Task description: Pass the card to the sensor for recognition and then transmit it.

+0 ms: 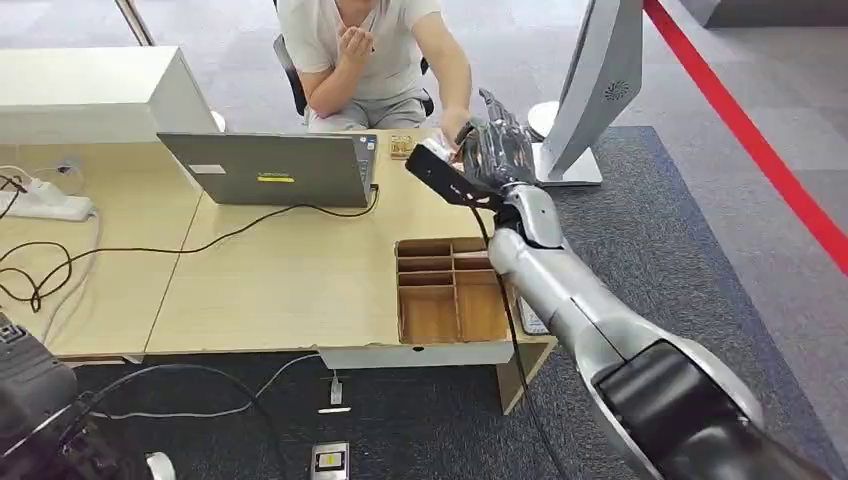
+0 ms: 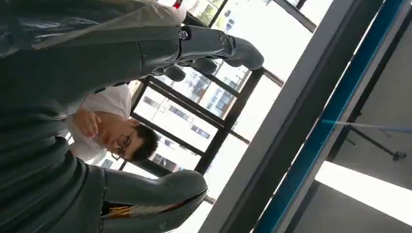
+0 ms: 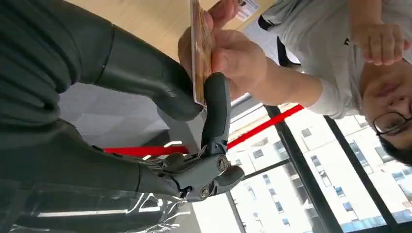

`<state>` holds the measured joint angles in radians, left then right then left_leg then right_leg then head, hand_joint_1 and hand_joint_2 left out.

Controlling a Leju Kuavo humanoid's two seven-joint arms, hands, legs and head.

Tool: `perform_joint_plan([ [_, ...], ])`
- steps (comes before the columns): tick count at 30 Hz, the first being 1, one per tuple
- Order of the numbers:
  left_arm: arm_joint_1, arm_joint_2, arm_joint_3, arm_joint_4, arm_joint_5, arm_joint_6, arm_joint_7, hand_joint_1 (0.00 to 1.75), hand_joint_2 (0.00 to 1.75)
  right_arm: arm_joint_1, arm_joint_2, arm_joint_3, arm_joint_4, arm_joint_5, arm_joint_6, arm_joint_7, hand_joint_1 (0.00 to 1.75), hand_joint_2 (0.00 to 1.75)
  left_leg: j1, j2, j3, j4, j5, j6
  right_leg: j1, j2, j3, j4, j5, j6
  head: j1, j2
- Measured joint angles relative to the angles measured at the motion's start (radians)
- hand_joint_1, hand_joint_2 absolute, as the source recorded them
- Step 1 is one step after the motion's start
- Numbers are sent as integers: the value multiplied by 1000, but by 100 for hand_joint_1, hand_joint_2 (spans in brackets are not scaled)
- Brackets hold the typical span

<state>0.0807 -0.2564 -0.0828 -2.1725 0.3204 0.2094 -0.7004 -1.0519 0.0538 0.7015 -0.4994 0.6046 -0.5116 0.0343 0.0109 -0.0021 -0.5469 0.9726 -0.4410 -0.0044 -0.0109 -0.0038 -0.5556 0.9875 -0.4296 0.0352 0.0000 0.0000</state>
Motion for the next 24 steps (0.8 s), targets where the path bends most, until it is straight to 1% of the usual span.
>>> perform_joint_plan([
  [7, -1, 0, 4, 21, 3, -8, 0, 0, 175, 0, 0, 2, 39, 11, -3, 4, 175, 175, 0, 0, 0, 0, 0, 0, 0, 0, 0, 0, 0, 0, 0, 0],
  [8, -1, 0, 4, 22, 3, -9, 0, 0, 175, 0, 0, 2, 41, 13, -4, 5, 84, 175, 0, 0, 0, 0, 0, 0, 0, 0, 0, 0, 0, 0, 0, 0],
  [14, -1, 0, 4, 22, 3, -10, 0, 0, 175, 0, 0, 2, 42, 13, -4, 5, 84, 175, 0, 0, 0, 0, 0, 0, 0, 0, 0, 0, 0, 0, 0, 0],
  [15, -1, 0, 4, 22, 3, -10, 0, 0, 175, 0, 0, 2, 42, 13, -4, 6, 21, 175, 0, 0, 0, 0, 0, 0, 0, 0, 0, 0, 0, 0, 0, 0],
  [16, -1, 0, 4, 23, 3, -10, 0, 0, 175, 0, 0, 3, 44, 14, -5, 7, 0, 175, 0, 0, 0, 0, 0, 0, 0, 0, 0, 0, 0, 0, 0, 0],
  [18, -1, -1, 6, 28, 3, -19, 0, 0, 175, 0, 0, 4, 53, 20, -21, 15, 0, 175, 0, 0, 0, 0, 0, 0, 0, 0, 0, 0, 0, 0, 0, 0],
  [19, -2, -1, 7, 35, 6, -25, 0, 0, 175, -1, -2, 5, 59, 25, -35, 23, 0, 0, 0, 0, 0, 0, 0, 0, 0, 0, 0, 0, 0, 0, 0, 0],
  [20, -3, -1, 10, 42, 6, -35, 0, 0, 175, -2, -6, 6, 59, 25, -67, 4, 0, 0, 0, 0, 0, 0, 0, 0, 0, 0, 0, 0, 0, 0, 0, 0],
  [21, -5, -1, 15, 49, 5, -41, 0, 0, 175, -8, -16, 6, 46, 6, -106, -39, 0, 0, 0, 0, 0, 0, 0, 0, 0, 0, 0, 0, 0, 0, 0, 0],
  [24, -6, -2, 22, 52, -5, -40, 0, 0, 175, -8, -33, 5, -8, -15, -131, -80, 0, 0, 0, 0, 0, 0, 0, 0, 0, 0, 0, 0, 0, 0, 0, 0],
])
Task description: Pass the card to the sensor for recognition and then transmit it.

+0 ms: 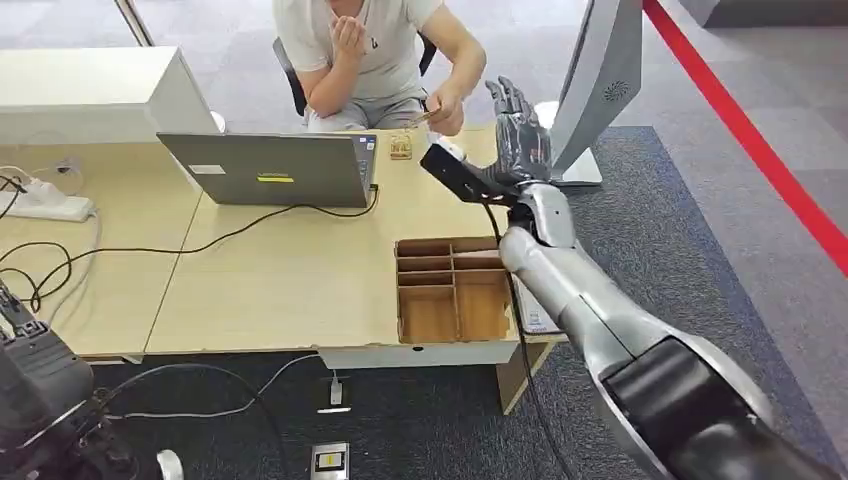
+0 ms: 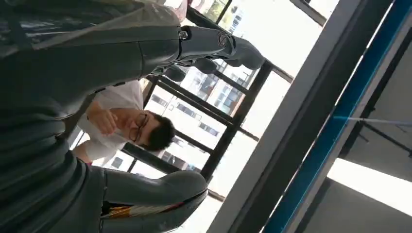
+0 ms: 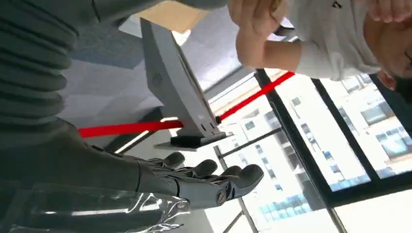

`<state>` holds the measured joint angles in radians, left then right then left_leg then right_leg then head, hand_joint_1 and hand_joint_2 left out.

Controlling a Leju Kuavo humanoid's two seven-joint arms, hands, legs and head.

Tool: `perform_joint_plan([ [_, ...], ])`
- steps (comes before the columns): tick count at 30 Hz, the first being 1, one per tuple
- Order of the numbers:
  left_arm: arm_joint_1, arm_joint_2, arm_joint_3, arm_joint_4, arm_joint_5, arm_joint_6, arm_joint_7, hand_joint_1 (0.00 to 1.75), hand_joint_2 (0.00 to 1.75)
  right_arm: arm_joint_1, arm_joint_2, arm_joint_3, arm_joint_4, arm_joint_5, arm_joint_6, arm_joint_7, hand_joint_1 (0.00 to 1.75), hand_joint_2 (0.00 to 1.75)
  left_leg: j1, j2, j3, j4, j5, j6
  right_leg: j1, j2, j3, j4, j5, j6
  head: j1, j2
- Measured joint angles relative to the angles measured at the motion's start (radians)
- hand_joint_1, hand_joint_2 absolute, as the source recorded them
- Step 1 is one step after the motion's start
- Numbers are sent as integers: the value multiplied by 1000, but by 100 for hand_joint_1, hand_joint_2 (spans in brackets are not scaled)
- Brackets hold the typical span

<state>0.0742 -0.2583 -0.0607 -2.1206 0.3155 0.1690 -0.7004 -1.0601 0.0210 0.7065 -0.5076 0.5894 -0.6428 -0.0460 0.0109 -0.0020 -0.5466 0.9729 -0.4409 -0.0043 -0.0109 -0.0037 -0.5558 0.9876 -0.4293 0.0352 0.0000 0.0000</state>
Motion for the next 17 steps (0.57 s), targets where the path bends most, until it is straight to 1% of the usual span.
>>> perform_joint_plan([
  [2, 0, -1, 8, 0, -11, 8, 0, 0, 175, 7, -16, -1, -59, -13, -5, -11, 0, 0, 0, 0, 0, 0, 0, 0, 0, 0, 0, 0, 0, 0, 0, 0],
  [6, 2, -1, 19, -4, -15, 14, 0, 0, 175, 54, -44, -3, -182, -32, -21, -25, 0, 0, 0, 0, 0, 0, 0, 0, 0, 0, 0, 0, 0, 0, 0, 0],
  [7, 1, -1, 21, -6, -15, 16, 0, 0, 175, 62, -48, -4, -202, -34, -21, -25, 0, 175, 0, 0, 0, 0, 0, 0, 0, 0, 0, 0, 0, 0, 0, 0],
  [11, 2, -2, 30, -6, -19, 19, 0, 0, 175, 82, -68, -9, -270, -38, -24, -25, 0, 175, 0, 0, 1, 0, 0, 0, 0, 0, 0, 0, 0, 0, 0, 0],
  [12, 2, -2, 32, -8, -26, 29, 0, 0, 175, 96, -74, -10, -296, -45, -28, -30, 0, 175, 0, 0, 1, 0, 0, 0, 0, 0, 1, 0, 0, 0, 0, 0],
  [14, 6, -2, 34, -19, -39, 53, 0, 0, 175, 153, -92, -17, -368, -62, -36, -35, 0, 175, 1, 0, 2, 0, 0, 0, 1, 0, 2, 0, 0, 0, 0, 0],
  [17, 23, -2, 39, -42, -53, 96, 0, 0, 175, 303, -132, -35, -529, -85, -41, -34, 0, 175, 1, 0, 1, 0, 0, 0, 1, 0, 2, -1, -1, 0, -1, 0],
])
